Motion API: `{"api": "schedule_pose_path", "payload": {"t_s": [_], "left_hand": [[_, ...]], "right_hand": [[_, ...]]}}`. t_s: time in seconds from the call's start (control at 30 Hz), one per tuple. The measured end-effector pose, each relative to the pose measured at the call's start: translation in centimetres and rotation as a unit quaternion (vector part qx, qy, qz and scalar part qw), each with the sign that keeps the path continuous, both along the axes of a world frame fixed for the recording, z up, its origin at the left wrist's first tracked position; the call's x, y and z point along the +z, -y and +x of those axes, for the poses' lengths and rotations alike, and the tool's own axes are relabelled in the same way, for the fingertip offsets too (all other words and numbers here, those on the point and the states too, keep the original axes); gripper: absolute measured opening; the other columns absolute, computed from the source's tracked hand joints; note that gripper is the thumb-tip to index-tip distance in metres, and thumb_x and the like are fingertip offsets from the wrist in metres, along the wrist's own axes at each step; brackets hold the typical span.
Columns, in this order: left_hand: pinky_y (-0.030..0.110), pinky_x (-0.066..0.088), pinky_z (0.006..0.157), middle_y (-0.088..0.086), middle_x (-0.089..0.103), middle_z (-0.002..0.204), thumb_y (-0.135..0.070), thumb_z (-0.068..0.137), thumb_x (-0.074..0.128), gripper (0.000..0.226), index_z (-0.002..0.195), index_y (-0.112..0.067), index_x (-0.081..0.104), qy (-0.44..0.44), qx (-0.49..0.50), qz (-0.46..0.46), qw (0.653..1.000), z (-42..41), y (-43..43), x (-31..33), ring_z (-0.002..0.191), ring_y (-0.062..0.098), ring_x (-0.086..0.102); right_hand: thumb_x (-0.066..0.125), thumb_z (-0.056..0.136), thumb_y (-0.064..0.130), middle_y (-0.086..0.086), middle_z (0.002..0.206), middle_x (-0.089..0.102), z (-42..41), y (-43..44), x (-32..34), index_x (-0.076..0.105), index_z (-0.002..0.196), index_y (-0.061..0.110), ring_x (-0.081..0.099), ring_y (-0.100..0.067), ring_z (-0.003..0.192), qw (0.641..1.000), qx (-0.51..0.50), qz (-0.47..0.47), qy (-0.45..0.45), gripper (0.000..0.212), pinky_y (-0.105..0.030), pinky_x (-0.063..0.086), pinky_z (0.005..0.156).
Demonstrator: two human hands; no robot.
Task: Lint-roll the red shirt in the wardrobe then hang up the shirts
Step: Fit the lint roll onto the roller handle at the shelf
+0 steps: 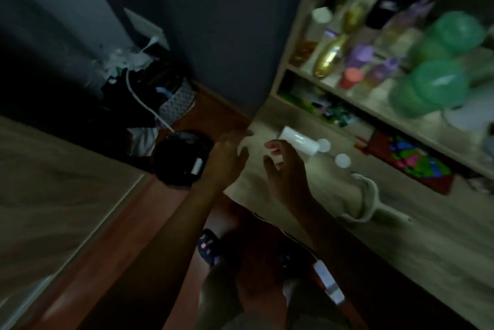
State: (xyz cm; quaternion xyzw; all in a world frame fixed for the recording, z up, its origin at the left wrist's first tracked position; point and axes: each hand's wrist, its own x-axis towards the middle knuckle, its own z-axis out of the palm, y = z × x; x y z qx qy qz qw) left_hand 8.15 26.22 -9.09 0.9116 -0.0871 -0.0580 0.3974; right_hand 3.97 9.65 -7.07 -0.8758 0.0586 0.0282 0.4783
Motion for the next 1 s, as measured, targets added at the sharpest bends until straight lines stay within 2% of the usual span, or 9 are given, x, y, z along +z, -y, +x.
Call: {"api": "schedule_pose_path", "payload": {"t_s": [0.13,0.2,0.3,0.43,0.5,0.67,0.83,0.9,1.0], "left_hand": [[0.046,0.038,0.113,0.007,0.058,0.142,-0.005,0.087,0.065,0.05,0.135,-0.018,0.06,0.023,-0.092,0.065,0.993,1.3,8.4,0.5,0.133,0.027,0.05],[0.044,0.026,0.117,0.007,0.054,0.145,-0.004,0.087,0.066,0.053,0.137,-0.018,0.058,0.021,-0.114,0.102,0.988,2.0,11.3,0.7,0.138,0.027,0.045],[0.038,0.016,0.111,0.004,0.051,0.146,-0.005,0.085,0.064,0.059,0.14,-0.021,0.054,-0.002,-0.121,0.167,0.979,2.4,14.0,0.7,0.138,0.026,0.04],[0.051,0.026,0.11,0.004,0.057,0.138,-0.014,0.085,0.066,0.057,0.14,-0.025,0.056,-0.029,-0.086,0.251,0.964,1.7,15.5,-0.1,0.128,0.031,0.048],[0.049,0.038,0.099,0.009,0.062,0.129,-0.018,0.085,0.066,0.053,0.137,-0.023,0.058,-0.034,-0.059,0.272,0.96,0.9,15.6,-0.3,0.116,0.035,0.055],[0.044,0.047,0.083,0.015,0.067,0.113,-0.025,0.084,0.074,0.049,0.13,-0.013,0.061,-0.047,0.0,0.229,0.972,-1.8,14.7,-0.1,0.104,0.037,0.061],[0.041,0.052,0.081,0.015,0.069,0.111,-0.024,0.079,0.081,0.054,0.126,-0.006,0.062,-0.067,0.052,0.144,0.986,-4.7,13.9,0.9,0.1,0.034,0.064],[0.035,0.048,0.08,0.014,0.069,0.113,-0.021,0.078,0.082,0.055,0.127,-0.007,0.062,-0.07,0.077,0.128,0.986,-5.7,13.8,1.8,0.101,0.031,0.064],[0.029,0.042,0.077,0.01,0.068,0.115,-0.02,0.078,0.082,0.054,0.127,-0.008,0.061,-0.06,0.103,0.104,0.987,-7.3,13.7,3.4,0.101,0.028,0.064]], "right_hand": [[0.063,0.09,0.011,-0.003,0.12,0.061,-1.1,8.6,-0.5,0.061,0.115,0.015,0.058,-0.02,0.11,0.997,-0.031,-0.061,0.033,0.025,-0.038,0.05,0.094],[0.061,0.086,0.011,-0.008,0.114,0.063,-1.1,11.7,-0.8,0.063,0.111,0.01,0.058,-0.026,0.104,0.993,-0.05,-0.095,0.049,0.024,-0.035,0.046,0.092],[0.053,0.08,0.015,-0.014,0.101,0.066,-0.5,14.9,-1.7,0.066,0.103,0.004,0.06,-0.035,0.095,0.988,-0.064,-0.128,0.053,0.029,-0.042,0.045,0.087],[0.062,0.083,0.005,-0.01,0.117,0.068,0.9,17.1,-3.5,0.066,0.116,0.01,0.061,-0.029,0.112,0.986,-0.021,-0.164,0.026,0.034,-0.039,0.045,0.103],[0.064,0.082,0.008,-0.007,0.122,0.067,1.7,17.6,-4.6,0.066,0.12,0.012,0.06,-0.025,0.117,0.986,-0.004,-0.162,0.03,0.038,-0.036,0.044,0.107],[0.069,0.074,0.014,0.001,0.126,0.063,3.6,17.1,-6.3,0.064,0.124,0.022,0.055,-0.026,0.12,0.984,0.019,-0.178,0.014,0.051,-0.043,0.043,0.105],[0.073,0.079,0.017,-0.003,0.115,0.066,4.3,16.7,-6.4,0.069,0.113,0.022,0.057,-0.028,0.112,0.973,0.064,-0.223,0.018,0.035,-0.039,0.049,0.095],[0.076,0.077,0.02,-0.006,0.112,0.068,4.3,16.5,-6.0,0.069,0.109,0.019,0.061,-0.028,0.109,0.979,0.075,-0.19,0.002,0.033,-0.038,0.052,0.092],[0.081,0.076,0.016,-0.007,0.105,0.072,3.9,16.0,-3.5,0.07,0.103,0.014,0.067,-0.025,0.098,0.997,0.06,0.006,-0.046,0.029,-0.027,0.053,0.083]]}}
